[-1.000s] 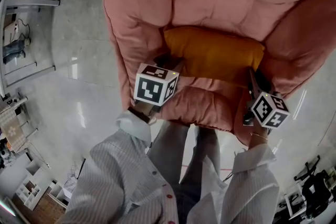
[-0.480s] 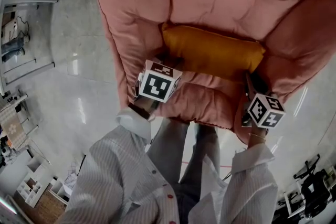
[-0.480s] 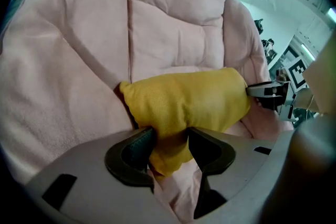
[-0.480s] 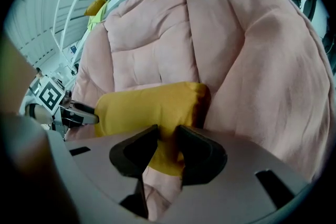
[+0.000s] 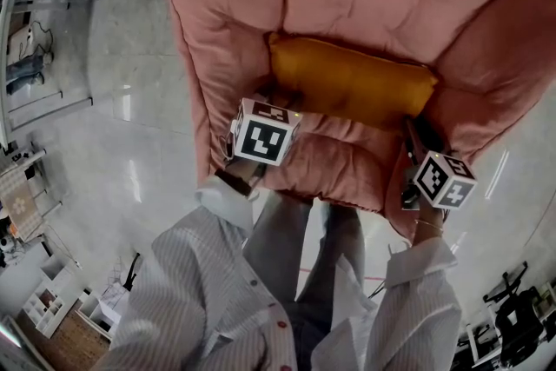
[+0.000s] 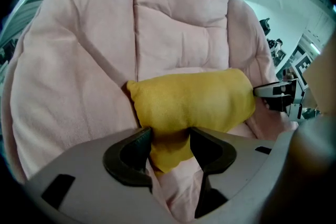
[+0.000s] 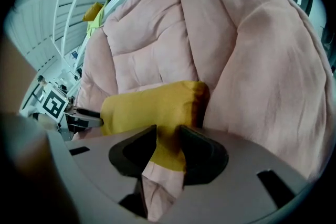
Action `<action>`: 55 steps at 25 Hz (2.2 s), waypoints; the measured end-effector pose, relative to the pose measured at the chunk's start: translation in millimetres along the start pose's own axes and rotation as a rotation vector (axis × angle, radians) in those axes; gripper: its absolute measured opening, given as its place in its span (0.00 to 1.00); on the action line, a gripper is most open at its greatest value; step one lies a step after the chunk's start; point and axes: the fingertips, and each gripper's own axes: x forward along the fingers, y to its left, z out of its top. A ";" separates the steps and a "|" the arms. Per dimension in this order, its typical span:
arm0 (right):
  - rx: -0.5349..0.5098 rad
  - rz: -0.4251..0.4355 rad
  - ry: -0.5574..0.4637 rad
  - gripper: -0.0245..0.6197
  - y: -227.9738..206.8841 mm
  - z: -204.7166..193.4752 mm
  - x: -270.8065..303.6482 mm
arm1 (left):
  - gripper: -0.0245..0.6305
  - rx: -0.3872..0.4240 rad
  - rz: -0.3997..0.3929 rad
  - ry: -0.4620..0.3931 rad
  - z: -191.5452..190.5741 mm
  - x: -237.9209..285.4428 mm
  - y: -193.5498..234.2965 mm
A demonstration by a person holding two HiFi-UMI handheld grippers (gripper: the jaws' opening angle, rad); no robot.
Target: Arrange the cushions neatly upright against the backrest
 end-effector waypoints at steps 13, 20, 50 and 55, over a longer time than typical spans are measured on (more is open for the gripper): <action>-0.151 0.086 -0.056 0.20 45.7 24.8 -58.1 | 0.41 -0.021 0.032 -0.105 1.1 -65.9 -29.0; -0.130 0.212 -0.163 0.20 90.2 56.1 -127.9 | 0.41 -0.057 -0.053 -0.223 32.4 -123.3 -90.3; -0.299 0.366 -0.823 0.16 220.6 187.5 -479.7 | 0.22 0.172 -0.412 -0.928 203.9 -466.4 -300.5; -0.313 0.338 -0.836 0.09 219.1 187.3 -500.5 | 0.08 0.198 -0.440 -0.959 208.4 -488.2 -317.5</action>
